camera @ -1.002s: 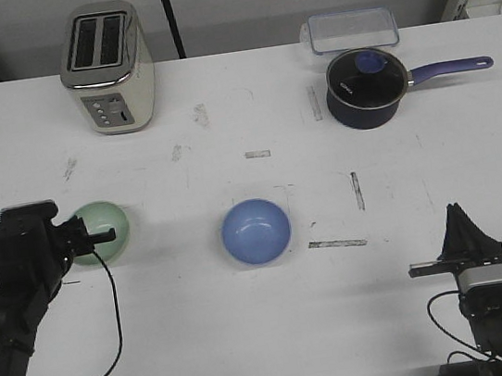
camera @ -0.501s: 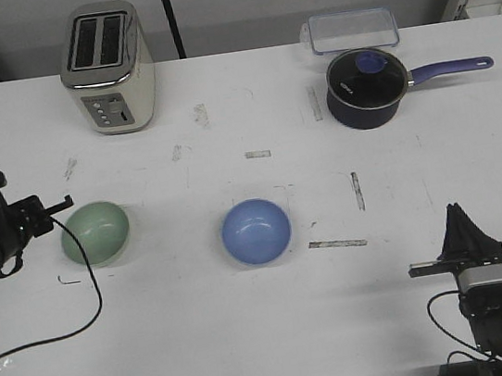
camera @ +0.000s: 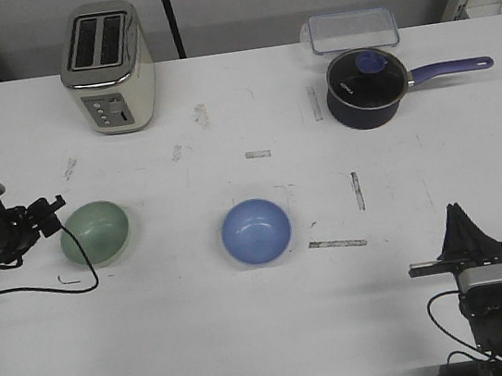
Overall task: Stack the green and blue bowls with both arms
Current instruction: 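Grasp the rim of the pale green bowl with the left gripper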
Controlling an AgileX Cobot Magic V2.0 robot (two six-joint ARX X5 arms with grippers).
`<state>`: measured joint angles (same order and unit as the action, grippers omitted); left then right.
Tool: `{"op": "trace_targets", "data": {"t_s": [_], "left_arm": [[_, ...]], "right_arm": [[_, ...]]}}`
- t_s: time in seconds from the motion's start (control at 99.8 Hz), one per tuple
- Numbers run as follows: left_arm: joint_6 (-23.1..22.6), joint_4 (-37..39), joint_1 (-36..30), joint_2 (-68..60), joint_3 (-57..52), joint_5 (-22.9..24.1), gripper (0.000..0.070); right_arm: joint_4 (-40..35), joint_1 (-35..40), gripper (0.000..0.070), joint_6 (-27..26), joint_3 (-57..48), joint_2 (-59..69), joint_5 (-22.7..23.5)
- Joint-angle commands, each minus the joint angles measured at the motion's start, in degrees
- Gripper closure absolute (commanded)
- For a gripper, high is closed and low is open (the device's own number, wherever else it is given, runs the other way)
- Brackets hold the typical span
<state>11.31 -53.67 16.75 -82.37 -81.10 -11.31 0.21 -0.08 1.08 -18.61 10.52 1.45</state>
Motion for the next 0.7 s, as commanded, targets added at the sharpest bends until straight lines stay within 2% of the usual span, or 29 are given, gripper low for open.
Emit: {"op": "trace_targets", "data": {"t_s": [0.0,0.09,0.231,0.692], "left_arm": [[-0.37,-0.52,0.55,-1.70,-0.96,-1.95,0.0358],[-0.94,-0.70,1.64,-3.45,-0.96,-2.47,0.0350],[-1.66,-1.03,2.75,-6.10,-0.96,-2.47,0.0232],[-4.92,-1.77,2.84,-17.33,-0.87,-2.47,0.0257]], "right_arm": [[0.61,0.00,0.0685,-0.63,-0.33,-0.07,0.02],[0.61,0.00,0.0685,-0.63,-0.33,-0.07,0.04],[0.61,0.00,0.0685,-0.63,-0.33,-0.07,0.02],[0.61,0.00,0.0685,-0.63,-0.33,-0.07,0.02]]}}
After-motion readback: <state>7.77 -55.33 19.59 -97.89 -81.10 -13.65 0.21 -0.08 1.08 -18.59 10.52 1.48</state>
